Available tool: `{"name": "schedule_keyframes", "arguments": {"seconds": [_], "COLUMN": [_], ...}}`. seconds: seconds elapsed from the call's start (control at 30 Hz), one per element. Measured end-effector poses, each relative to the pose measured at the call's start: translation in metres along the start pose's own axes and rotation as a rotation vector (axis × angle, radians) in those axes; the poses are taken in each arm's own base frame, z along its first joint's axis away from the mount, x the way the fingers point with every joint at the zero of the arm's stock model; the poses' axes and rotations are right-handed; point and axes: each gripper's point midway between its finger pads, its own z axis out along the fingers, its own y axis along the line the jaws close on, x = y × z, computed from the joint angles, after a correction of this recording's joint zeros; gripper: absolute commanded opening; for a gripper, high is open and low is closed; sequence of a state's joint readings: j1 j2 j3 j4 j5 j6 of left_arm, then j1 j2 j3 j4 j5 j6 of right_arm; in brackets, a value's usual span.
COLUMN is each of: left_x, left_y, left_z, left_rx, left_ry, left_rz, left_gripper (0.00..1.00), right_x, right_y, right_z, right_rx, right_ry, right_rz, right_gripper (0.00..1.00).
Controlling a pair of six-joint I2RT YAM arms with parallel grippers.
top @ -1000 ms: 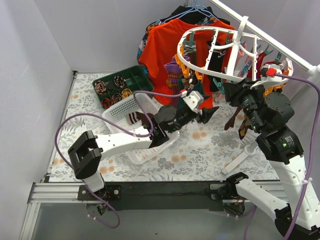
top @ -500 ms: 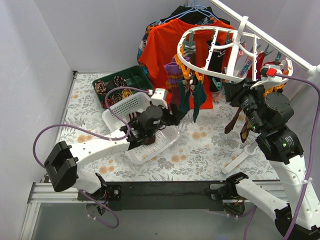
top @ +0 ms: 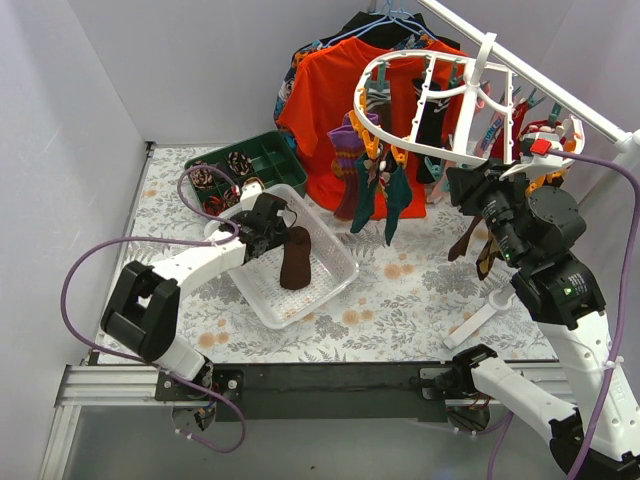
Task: Clip the socks to the hanger
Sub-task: Pick up the sock from the bin.
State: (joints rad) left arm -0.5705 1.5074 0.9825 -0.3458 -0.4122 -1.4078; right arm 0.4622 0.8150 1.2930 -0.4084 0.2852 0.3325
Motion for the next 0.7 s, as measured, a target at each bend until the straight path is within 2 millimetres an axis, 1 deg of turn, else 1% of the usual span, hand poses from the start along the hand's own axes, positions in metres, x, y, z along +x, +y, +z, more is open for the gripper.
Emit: {"name": "schedule_keyframes", "arguments": {"seconds": [0.13, 0.23, 0.33, 0.43, 0.7], "left_x": [0.007, 0.010, 0.015, 0.017, 0.019], "left_y": [0.032, 0.047, 0.052, 0.052, 0.061], "left_z": [0.024, 0.040, 0.052, 0.057, 0.060], "left_rx": [-0.112, -0.177, -0.213, -0.231, -0.295], "left_ry": [0.047, 0.070, 0.085, 0.084, 0.060], "left_rz": [-0.051, -0.089, -0.121, -0.159, -0.247], "left_gripper": [0.47, 0.45, 0.42, 0.39, 0.37], "right_x": [0.000, 0.001, 0.002, 0.003, 0.002], "right_y": [0.000, 0.000, -0.001, -0.001, -0.001], "right_z": [0.000, 0.000, 0.001, 0.001, 0.001], "right_rx": [0.000, 0.000, 0.000, 0.000, -0.001], "right_ry": [0.000, 0.001, 0.000, 0.001, -0.004], "right_rz": [-0.003, -0.004, -0.008, -0.015, -0.020], "right_gripper": [0.01, 0.01, 0.01, 0.01, 0.01]}}
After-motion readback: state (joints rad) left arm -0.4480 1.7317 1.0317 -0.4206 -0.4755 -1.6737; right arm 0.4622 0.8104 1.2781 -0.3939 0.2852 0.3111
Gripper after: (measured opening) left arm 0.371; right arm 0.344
